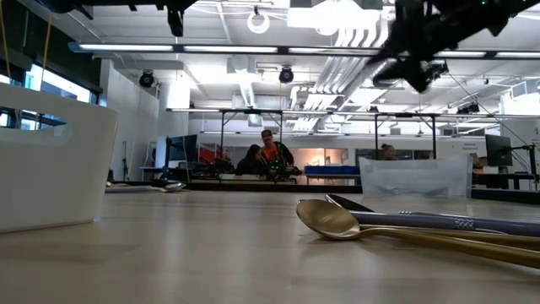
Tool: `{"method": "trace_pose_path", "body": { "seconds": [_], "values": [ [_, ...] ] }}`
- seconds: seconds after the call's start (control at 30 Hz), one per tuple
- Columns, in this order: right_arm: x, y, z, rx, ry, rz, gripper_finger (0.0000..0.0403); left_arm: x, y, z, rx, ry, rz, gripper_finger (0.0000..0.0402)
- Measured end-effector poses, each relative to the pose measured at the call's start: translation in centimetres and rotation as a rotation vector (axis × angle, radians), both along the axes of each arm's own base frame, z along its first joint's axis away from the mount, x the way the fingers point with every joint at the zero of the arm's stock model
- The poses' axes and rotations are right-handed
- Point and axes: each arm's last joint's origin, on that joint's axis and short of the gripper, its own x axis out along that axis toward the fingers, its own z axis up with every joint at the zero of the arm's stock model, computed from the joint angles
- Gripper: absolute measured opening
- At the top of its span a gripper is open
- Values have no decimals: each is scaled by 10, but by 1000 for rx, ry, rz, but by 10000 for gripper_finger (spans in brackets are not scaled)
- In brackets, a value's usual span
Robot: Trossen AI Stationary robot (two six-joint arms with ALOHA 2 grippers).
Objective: Sort silverware by color (type)
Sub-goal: Put the black spoon into the transparent bin
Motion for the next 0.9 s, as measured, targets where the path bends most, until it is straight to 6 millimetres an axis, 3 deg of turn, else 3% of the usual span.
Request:
{"method": "trace_pose_path", "body": {
  "seconds": [0.1, 0.2, 0.37, 0.6, 0.7, 0.9],
  "values": [
    [16, 11, 8, -144, -176, 104, 151, 0, 0, 0, -1, 2, 0, 0],
    [31, 23, 12, -268, -247, 192, 151, 0, 0, -1, -3, 14, 0, 0],
    [53, 33, 21, -390, -239, 237, 151, 1, 0, -6, -9, 62, -1, 0],
    [72, 32, 26, -447, -212, 262, 143, 3, -2, -5, 13, 218, -11, 0],
    [76, 31, 23, -442, -199, 265, 115, 3, -2, -4, 32, 218, -10, 0],
    [77, 31, 22, -445, -200, 274, 11, 3, -2, -5, 85, 237, -8, 0]
  ]
}}
